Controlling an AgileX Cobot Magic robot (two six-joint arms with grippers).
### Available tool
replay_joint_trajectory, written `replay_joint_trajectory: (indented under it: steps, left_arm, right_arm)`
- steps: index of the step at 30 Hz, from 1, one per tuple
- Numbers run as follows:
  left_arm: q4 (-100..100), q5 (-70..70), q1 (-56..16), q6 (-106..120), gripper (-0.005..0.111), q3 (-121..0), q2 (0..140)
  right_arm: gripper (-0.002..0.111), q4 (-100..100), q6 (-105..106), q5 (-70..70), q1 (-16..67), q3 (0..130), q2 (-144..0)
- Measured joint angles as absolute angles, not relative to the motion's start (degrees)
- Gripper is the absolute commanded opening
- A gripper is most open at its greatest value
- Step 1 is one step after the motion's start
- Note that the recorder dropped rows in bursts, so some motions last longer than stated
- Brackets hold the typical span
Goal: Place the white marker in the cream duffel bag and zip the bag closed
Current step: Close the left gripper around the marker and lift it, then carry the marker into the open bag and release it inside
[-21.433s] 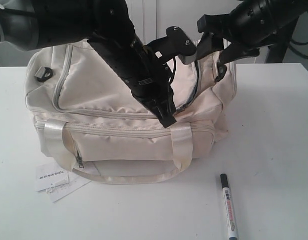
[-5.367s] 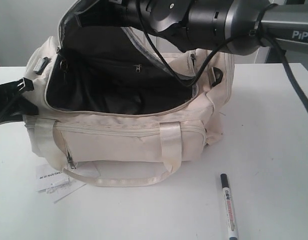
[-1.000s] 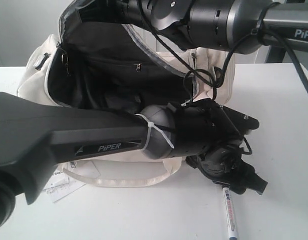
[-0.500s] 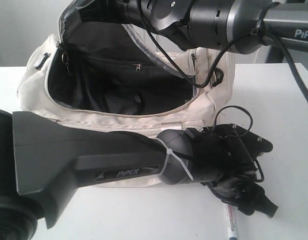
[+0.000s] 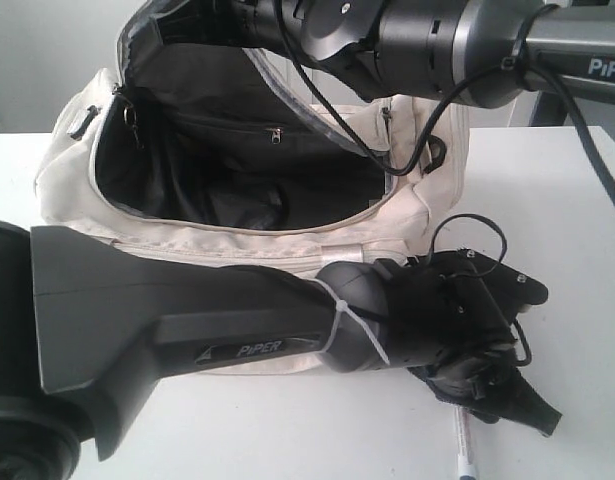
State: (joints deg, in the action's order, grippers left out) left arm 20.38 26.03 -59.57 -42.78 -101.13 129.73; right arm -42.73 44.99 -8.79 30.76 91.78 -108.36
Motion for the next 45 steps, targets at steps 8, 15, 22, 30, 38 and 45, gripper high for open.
replay_joint_trajectory:
  steps: [8,15,22,30,38,45]
  left_arm:
    - [15.9,28.0,-59.8,-35.8,0.000,-101.3,129.3]
    - [14.4,34.4,-59.8,-24.4,0.000,-101.1,122.3]
    - [14.4,40.7,-60.0,-18.6,0.000,-100.9,118.1]
    - [14.7,41.0,-60.0,-15.9,0.000,-91.4,114.1]
    - [15.3,37.4,-60.2,-15.0,0.000,-79.8,103.1]
    - [21.2,35.0,-60.3,-18.8,0.000,-70.7,94.1]
  right_arm:
    - [0.000,-42.7,45.0,-8.8,30.8,91.8,-108.4]
    - [0.000,-42.7,45.0,-8.8,30.8,91.8,-108.4]
    - [0.000,-42.7,45.0,-8.8,30.8,91.8,-108.4]
    - [0.000,-42.7,44.4,-8.8,30.8,91.8,-108.4]
    - [0.000,-42.7,43.9,-8.8,30.8,91.8,-108.4]
    - [0.000,-42.7,43.9,-8.8,30.8,91.8,-108.4]
